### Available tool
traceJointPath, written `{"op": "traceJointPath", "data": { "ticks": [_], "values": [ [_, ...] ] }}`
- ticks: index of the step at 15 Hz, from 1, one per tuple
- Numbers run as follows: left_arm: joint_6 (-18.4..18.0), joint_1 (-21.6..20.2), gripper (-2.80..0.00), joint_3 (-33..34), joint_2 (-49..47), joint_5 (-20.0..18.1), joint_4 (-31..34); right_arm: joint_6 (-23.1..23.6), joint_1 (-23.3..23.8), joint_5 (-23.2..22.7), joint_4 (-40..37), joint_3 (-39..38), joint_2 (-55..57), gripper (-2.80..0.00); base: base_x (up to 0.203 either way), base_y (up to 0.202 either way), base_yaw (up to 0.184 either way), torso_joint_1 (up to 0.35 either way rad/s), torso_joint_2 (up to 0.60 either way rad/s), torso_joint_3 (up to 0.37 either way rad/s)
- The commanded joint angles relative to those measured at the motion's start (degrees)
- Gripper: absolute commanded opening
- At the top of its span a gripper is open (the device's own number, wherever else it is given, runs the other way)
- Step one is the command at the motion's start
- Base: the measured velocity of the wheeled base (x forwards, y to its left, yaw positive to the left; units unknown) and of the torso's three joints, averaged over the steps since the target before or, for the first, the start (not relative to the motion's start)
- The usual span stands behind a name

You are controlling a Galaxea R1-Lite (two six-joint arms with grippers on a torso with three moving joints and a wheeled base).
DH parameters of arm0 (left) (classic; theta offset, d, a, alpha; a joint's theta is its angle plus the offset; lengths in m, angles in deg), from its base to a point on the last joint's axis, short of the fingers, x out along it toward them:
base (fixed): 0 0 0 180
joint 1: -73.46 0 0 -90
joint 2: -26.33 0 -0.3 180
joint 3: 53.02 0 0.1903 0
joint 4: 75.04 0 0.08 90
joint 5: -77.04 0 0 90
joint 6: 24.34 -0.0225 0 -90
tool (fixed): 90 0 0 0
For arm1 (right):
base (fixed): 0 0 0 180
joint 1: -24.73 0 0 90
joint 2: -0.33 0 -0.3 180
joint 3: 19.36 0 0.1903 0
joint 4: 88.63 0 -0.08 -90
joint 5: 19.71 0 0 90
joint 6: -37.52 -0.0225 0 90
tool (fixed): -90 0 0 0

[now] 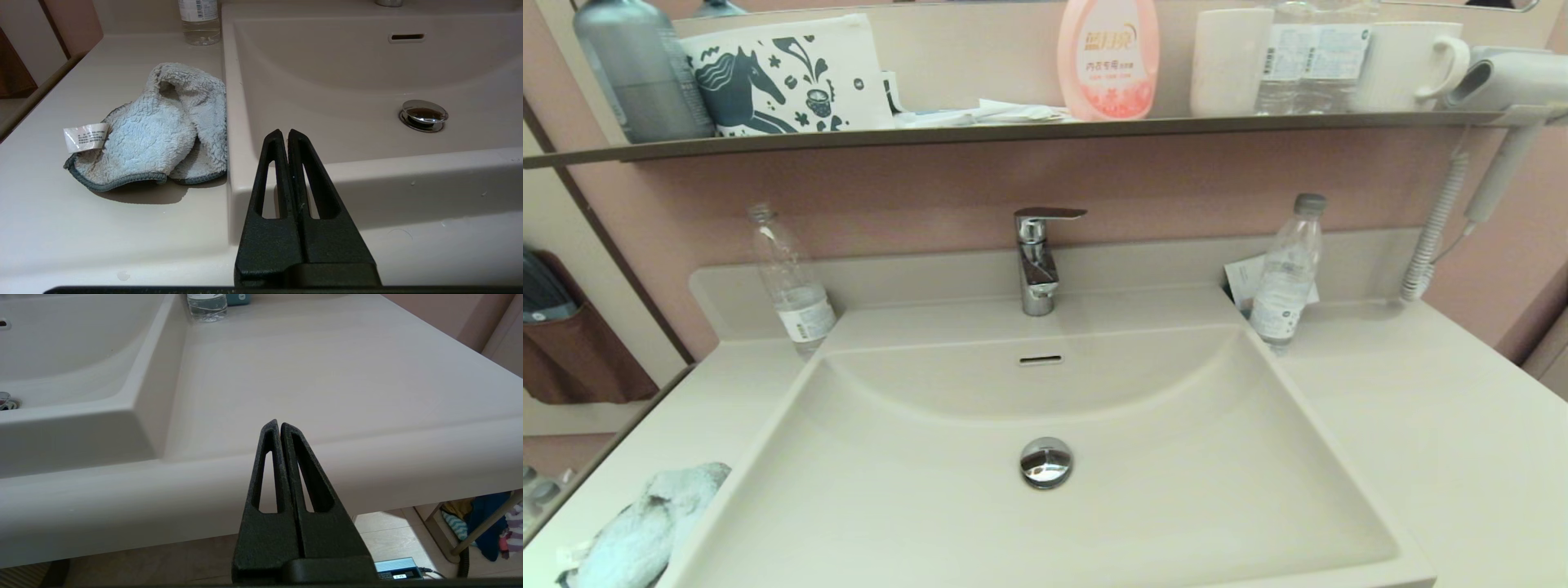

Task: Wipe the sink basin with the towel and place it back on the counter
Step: Turn on the faucet

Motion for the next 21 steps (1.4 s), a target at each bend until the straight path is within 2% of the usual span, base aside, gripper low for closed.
{"op": "traceJointPath", "data": {
  "ticks": [1, 3, 5, 9, 12, 14, 17, 21],
  "values": [
    [0.0, 0.0, -2.80, 0.0, 0.0, 0.0, 0.0, -0.2, 0.0, 0.0, 0.0, 0.4, 0.1, -2.80, 0.000, 0.000, 0.000, 0.000, 0.00, 0.000],
    [0.0, 0.0, -2.80, 0.0, 0.0, 0.0, 0.0, -0.2, 0.0, -0.4, -0.9, 2.9, 1.0, -2.80, 0.000, 0.000, 0.000, 0.000, 0.00, 0.000],
    [0.0, 0.0, -2.80, 0.0, 0.0, 0.0, 0.0, -0.4, -0.1, -0.6, -1.2, 6.7, 7.4, -2.80, 0.000, 0.000, 0.000, 0.000, 0.00, 0.000],
    [0.0, 0.0, -2.80, 0.0, 0.0, 0.0, 0.0, -1.8, -1.6, -0.7, 0.8, 20.0, 29.5, -2.80, 0.000, 0.000, 0.000, 0.000, 0.00, 0.000],
    [0.0, 0.0, -2.80, 0.0, 0.0, 0.0, 0.0, -2.2, -3.7, -0.6, 6.5, 30.9, 48.8, -2.80, 0.000, 0.000, 0.000, 0.000, 0.00, 0.000],
    [0.0, 0.0, -2.80, 0.0, 0.0, 0.0, 0.0, -1.6, -7.8, 0.1, 10.4, 38.1, 60.4, -2.80, 0.000, 0.000, 0.000, 0.000, 0.00, 0.000],
    [0.0, 0.0, -2.80, 0.0, 0.0, 0.0, 0.0, -1.0, -19.3, 4.7, 16.7, 45.3, 73.8, -2.80, 0.000, 0.000, 0.000, 0.000, 0.00, 0.000],
    [0.0, 0.0, -2.80, 0.0, 0.0, 0.0, 0.0, -0.5, -27.0, 8.6, 28.9, 51.0, 91.7, -2.80, 0.000, 0.000, 0.000, 0.000, 0.00, 0.000]
  ]
}}
